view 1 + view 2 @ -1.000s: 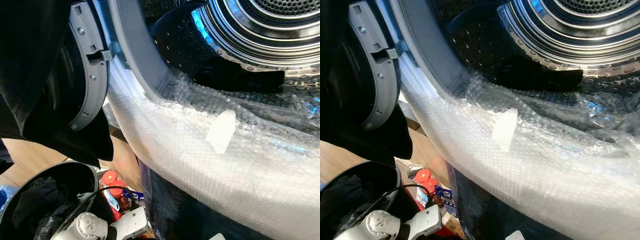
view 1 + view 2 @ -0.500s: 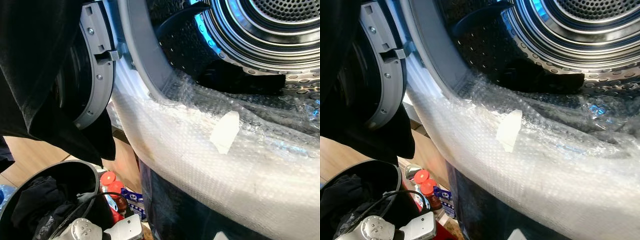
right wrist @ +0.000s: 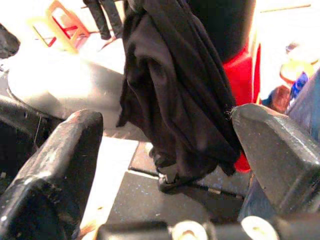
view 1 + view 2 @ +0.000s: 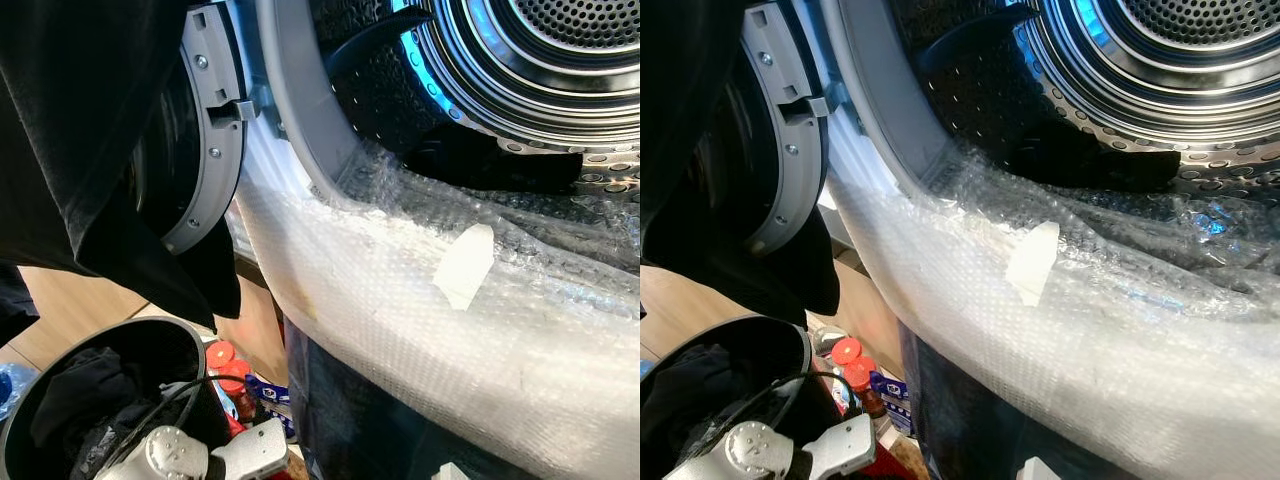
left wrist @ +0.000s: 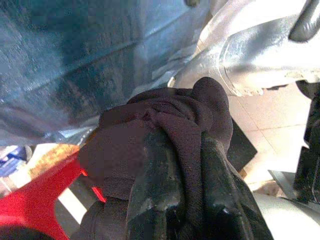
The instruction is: Clothes washing
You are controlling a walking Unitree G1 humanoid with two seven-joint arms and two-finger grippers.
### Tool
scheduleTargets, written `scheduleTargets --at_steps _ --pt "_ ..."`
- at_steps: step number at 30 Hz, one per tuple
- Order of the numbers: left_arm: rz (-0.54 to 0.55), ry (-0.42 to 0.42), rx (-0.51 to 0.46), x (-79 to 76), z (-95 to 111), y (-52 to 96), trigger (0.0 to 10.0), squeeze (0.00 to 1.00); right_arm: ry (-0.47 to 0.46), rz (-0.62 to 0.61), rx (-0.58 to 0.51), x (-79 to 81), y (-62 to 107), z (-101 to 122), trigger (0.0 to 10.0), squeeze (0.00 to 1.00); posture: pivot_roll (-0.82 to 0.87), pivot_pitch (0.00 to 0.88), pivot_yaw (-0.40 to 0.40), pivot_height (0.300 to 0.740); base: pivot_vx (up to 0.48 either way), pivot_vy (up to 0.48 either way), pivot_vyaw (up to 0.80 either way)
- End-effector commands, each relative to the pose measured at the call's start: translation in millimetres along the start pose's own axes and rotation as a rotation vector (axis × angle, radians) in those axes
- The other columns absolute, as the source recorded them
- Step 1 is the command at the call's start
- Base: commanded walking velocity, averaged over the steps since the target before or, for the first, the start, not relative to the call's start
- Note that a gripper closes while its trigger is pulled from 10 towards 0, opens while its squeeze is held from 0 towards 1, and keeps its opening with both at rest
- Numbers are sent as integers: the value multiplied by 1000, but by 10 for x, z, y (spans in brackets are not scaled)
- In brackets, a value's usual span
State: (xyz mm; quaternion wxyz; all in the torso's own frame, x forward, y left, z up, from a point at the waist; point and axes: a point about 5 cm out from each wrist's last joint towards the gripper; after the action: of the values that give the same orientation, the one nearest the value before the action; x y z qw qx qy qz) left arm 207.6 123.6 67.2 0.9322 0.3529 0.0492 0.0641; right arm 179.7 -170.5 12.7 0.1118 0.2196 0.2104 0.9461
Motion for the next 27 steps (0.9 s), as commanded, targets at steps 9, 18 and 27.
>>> scheduleTargets --at_steps 9,18,27 --pt "11 -88 -80 142 300 -131 0 0 52 3 -1 -20 -302 278 10000 1000 50 91 61 740 0 0 0" --pt "21 -127 -146 210 510 -214 0 0 4 -92 24 -98 -364 228 10000 0 47 108 56 740 0 0 0" --pt "52 -136 -214 275 684 -229 0 0 -48 -134 0 -146 -431 240 10000 0 51 117 56 740 0 0 0"
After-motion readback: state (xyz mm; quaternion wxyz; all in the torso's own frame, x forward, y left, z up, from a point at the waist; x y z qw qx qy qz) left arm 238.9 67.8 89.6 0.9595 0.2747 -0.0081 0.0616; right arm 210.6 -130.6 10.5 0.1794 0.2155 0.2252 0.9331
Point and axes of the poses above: a point about 5 cm out from each wrist's last joint towards the gripper, its own y axis pointing back from the gripper into the wrist, its own z axis along the axis of the wrist's last joint, x = y × z, and after that the axes turned 7 degrees about -y, right-handed
